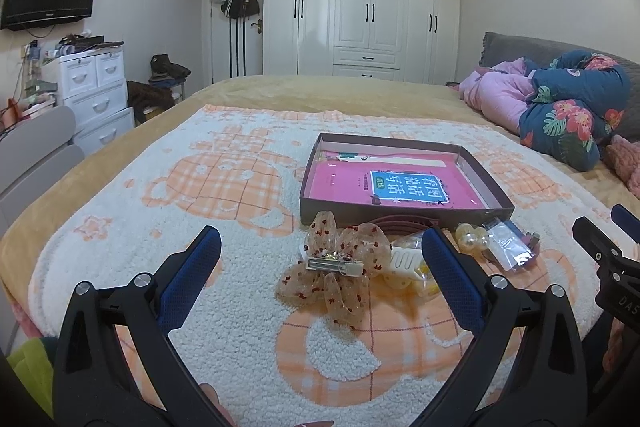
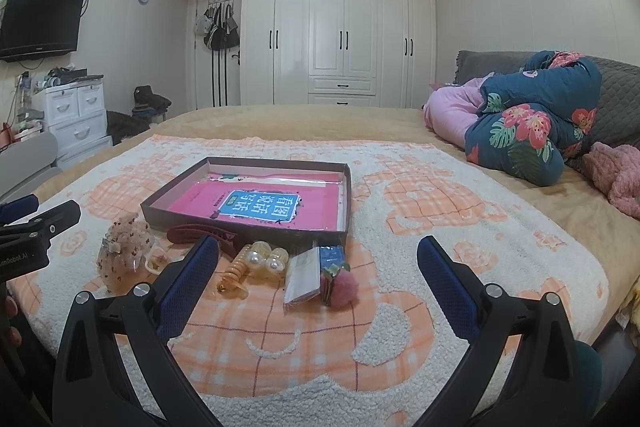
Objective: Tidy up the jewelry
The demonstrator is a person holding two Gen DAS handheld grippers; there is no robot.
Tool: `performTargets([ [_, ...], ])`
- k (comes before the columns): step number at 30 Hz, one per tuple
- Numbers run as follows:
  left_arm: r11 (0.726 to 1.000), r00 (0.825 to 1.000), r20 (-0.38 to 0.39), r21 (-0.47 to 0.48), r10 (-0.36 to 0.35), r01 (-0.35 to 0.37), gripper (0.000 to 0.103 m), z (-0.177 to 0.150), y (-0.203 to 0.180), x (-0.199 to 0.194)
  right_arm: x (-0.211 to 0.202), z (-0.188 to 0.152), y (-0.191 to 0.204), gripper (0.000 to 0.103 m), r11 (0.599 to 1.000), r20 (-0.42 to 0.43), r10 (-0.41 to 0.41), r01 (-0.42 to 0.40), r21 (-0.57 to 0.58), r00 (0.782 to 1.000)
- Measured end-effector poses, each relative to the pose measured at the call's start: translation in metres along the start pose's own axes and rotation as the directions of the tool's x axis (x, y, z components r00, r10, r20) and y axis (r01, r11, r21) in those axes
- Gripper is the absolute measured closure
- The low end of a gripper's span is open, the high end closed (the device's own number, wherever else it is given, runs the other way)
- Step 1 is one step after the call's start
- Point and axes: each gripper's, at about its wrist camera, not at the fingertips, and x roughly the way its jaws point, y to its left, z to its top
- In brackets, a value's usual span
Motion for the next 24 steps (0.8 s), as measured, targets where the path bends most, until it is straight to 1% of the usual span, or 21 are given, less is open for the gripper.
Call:
performTargets([
  [24,1.000,1.000,0.013,0.007,0.000,0.000,0.011,-0.0001,-0.0016,-0.0002,-0.0001,-0.0011,0.0002,0.006,1.000,0.010,0.002,-0.002,0.000,1.000],
])
